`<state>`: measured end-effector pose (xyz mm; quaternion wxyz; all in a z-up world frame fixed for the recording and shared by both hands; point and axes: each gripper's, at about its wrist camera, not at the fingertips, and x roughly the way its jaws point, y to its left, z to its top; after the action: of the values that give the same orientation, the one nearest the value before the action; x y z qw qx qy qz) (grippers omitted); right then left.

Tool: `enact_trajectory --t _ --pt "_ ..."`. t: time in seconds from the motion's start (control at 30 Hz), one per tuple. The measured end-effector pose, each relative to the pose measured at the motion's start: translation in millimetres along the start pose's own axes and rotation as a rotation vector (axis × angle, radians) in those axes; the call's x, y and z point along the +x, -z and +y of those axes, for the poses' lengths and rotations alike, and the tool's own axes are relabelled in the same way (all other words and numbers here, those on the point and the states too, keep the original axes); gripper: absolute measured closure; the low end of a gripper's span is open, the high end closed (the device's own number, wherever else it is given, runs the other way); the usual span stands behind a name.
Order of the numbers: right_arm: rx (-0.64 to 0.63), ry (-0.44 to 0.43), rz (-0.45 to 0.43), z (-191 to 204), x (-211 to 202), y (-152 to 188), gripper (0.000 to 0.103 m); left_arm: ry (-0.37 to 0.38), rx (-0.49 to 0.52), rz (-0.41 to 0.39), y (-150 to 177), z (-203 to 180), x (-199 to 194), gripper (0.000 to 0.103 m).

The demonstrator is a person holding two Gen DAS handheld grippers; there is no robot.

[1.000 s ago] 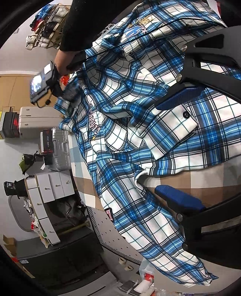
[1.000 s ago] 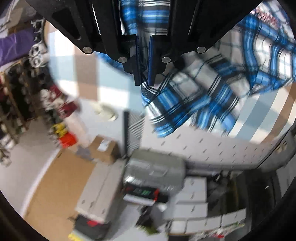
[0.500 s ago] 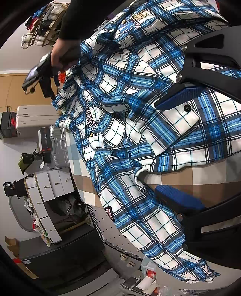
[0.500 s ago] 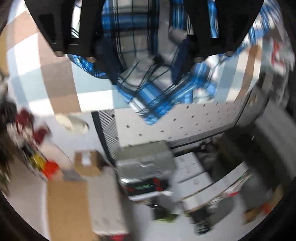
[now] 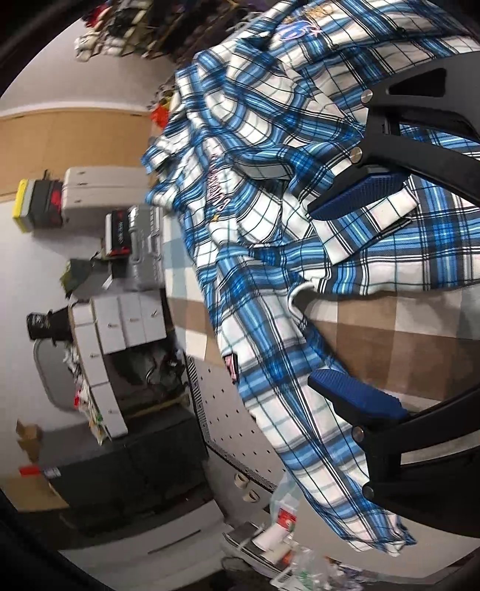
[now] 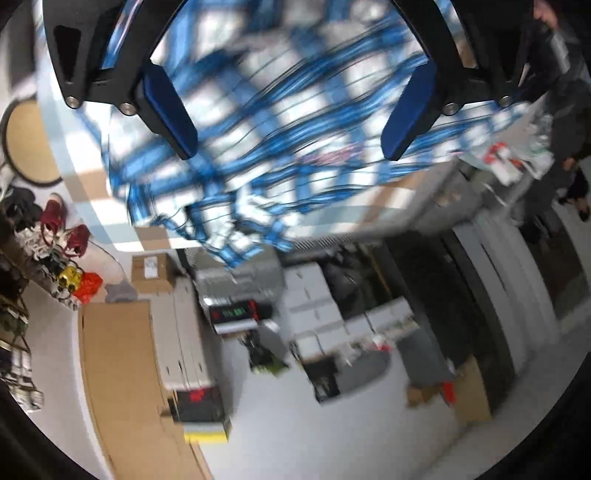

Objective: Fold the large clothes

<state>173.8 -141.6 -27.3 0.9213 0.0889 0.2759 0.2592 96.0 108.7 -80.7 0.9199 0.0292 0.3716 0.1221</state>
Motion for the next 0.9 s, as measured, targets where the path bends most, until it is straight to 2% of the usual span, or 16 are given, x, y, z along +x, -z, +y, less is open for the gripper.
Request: enact_trajectory --t 0.1,0.17,0.2,0.23,0.3,0.37,0.43,0.5,0.57,0.6,0.67,0.73,0.9 --pt "-0.098 0.051 -0.047 38 -41 41 0.0 -0.006 0.019 0.002 5 -1 -5 0.023" --pt "-0.131 0.119 -0.007 59 -58 70 0.0 -0.004 0.054 0.013 4 -6 2 0.023" --pt "-0.125 0.125 0.017 61 -63 79 0.0 0.006 0.08 0.04 1 -9 10 0.023" --pt "-0.1 0.102 0.032 64 -70 91 0.0 0.013 0.107 0.074 -5 -14 21 0.023" --pt "-0.069 0.014 0.005 67 -86 111 0.0 0.028 0.156 0.138 -13 -23 39 0.023" --pt "-0.074 -0.008 -0.035 65 -92 128 0.0 0.029 0.197 0.214 -21 -33 58 0.023" --pt "-0.154 0.026 0.01 72 -88 129 0.0 0.121 0.19 0.297 -25 -39 72 0.023" --pt "-0.211 0.043 -0.014 76 -88 130 0.0 0.215 0.108 0.394 -26 -37 90 0.023" --pt "-0.217 0.036 -0.009 74 -84 130 0.0 0.256 0.071 0.453 -24 -39 105 0.023" --pt "-0.204 0.025 0.004 71 -85 133 0.0 0.249 0.085 0.454 -25 -43 110 0.023" --pt "-0.157 -0.014 0.017 66 -85 133 0.0 0.193 0.155 0.404 -28 -53 113 0.023" --pt "-0.13 -0.034 0.004 66 -94 137 0.0 0.169 0.254 0.341 -32 -67 114 0.023" --pt "-0.101 -0.039 0.007 62 -101 138 0.0 0.173 0.417 0.35 -28 -94 130 0.023"
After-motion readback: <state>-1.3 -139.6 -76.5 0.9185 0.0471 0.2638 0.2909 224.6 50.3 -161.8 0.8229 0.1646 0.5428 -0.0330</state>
